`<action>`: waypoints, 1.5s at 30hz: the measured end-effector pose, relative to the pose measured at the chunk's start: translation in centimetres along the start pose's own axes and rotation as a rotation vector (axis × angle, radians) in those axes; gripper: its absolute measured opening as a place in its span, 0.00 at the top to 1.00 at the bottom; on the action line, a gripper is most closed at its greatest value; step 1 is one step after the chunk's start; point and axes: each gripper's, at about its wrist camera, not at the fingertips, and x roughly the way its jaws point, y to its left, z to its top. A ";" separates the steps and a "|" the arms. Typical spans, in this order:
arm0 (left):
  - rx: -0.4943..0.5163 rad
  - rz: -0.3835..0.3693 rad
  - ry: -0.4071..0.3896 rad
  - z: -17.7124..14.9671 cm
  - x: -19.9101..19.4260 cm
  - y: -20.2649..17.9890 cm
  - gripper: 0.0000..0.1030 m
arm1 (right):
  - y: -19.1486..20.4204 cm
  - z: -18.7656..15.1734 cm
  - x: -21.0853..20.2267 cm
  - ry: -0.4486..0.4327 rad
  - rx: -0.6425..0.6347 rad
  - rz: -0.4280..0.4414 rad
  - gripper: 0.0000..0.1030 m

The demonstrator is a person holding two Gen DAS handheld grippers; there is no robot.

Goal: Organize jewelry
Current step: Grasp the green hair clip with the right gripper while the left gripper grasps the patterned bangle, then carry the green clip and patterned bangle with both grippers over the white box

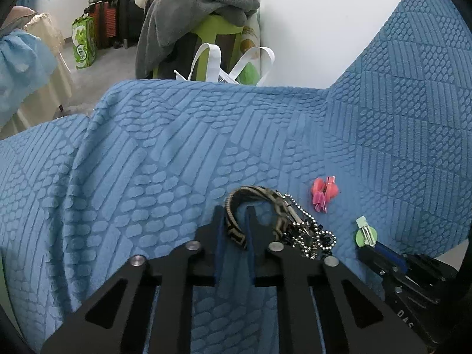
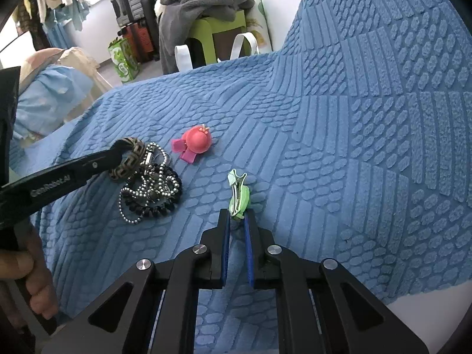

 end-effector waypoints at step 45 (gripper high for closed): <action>-0.127 -0.019 -0.117 -6.8 -19.9 8.6 0.94 | 16.4 -2.7 -7.3 -0.067 -0.184 0.157 0.93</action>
